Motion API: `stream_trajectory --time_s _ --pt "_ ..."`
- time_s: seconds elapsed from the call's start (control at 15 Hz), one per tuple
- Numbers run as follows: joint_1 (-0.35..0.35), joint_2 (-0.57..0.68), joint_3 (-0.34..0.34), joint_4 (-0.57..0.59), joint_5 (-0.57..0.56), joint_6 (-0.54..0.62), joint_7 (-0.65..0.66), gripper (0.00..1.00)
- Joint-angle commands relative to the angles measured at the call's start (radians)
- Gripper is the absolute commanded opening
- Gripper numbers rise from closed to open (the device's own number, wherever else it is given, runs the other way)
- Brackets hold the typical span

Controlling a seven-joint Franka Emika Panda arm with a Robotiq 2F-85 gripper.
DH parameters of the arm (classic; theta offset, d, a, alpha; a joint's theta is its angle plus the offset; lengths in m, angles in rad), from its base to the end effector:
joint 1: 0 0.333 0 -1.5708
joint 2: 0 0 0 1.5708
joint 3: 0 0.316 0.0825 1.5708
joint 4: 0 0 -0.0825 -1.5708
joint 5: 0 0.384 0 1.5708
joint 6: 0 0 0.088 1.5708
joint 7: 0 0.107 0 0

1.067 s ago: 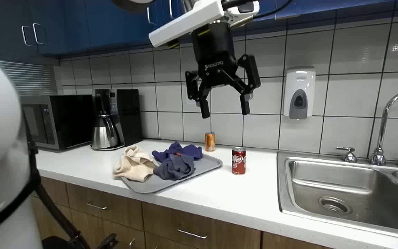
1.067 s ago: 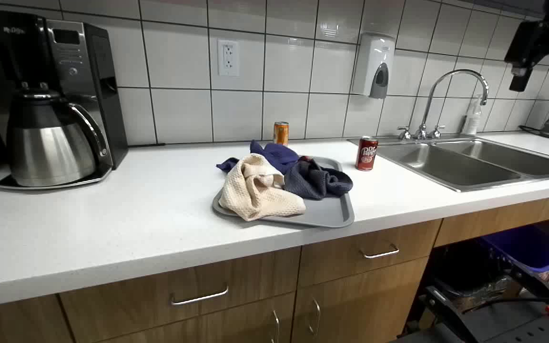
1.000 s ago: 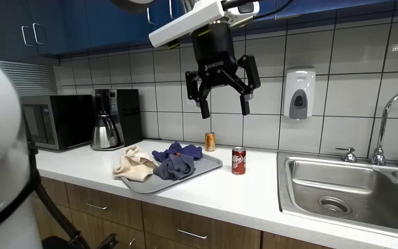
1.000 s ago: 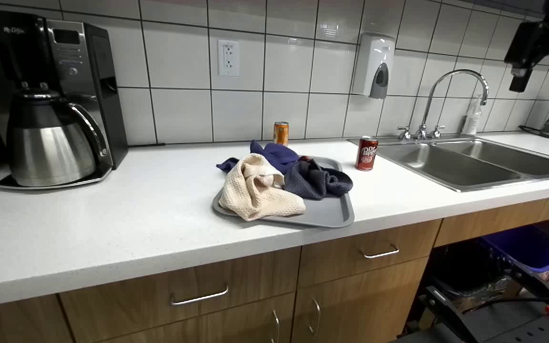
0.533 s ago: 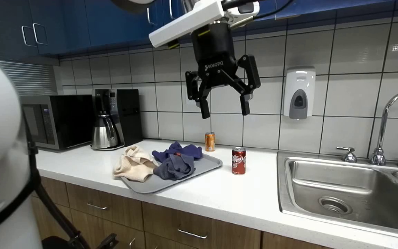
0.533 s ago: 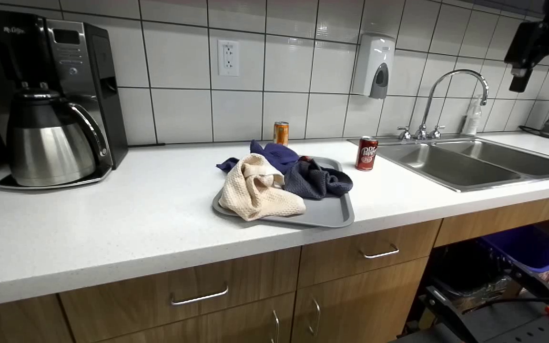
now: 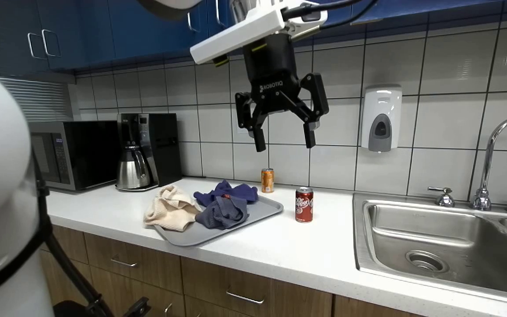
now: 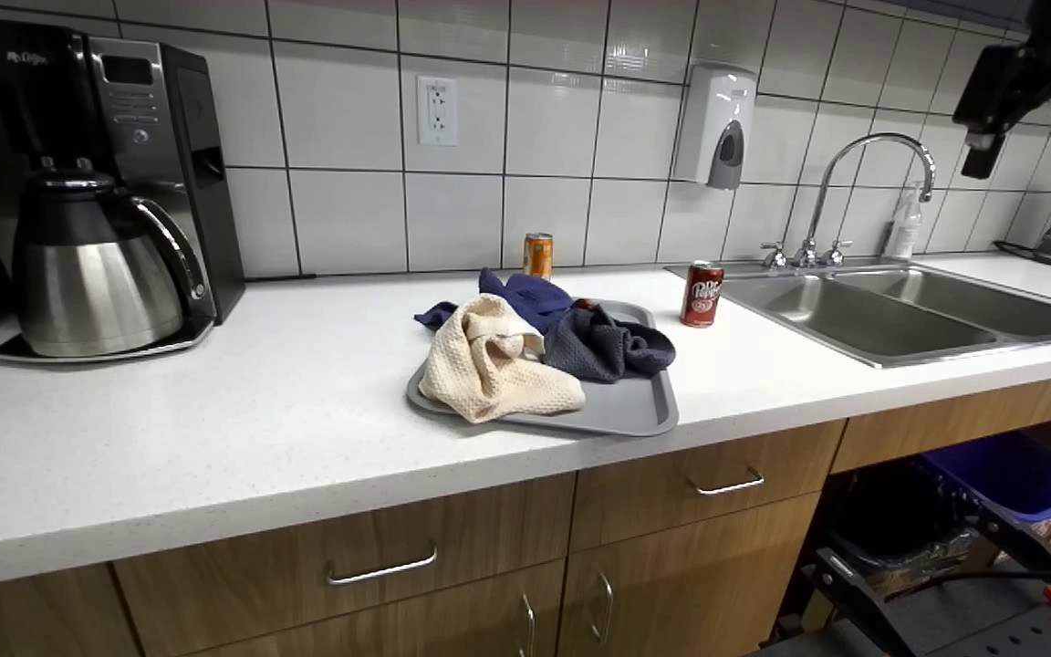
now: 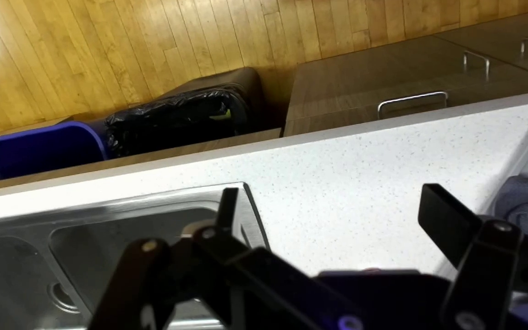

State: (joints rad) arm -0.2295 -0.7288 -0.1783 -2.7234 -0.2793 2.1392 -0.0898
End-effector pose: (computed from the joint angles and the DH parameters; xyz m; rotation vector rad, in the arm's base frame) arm 0.3081 -0.1440 0.4444 2.9729 -0.2195 0.1658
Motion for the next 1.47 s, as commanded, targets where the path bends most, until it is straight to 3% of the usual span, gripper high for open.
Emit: stream_trajectory --time_s 0.0,0.73,1.4 --pt "0.017 -0.004 0.008 -0.031 0.02 0.074 0.009 1.0" --pt "0.112 0.109 0.062 -0.045 0.112 0.243 0.031 1.0" --pt "0.159 0.244 0.245 -0.019 0.163 0.333 0.284 1.0"
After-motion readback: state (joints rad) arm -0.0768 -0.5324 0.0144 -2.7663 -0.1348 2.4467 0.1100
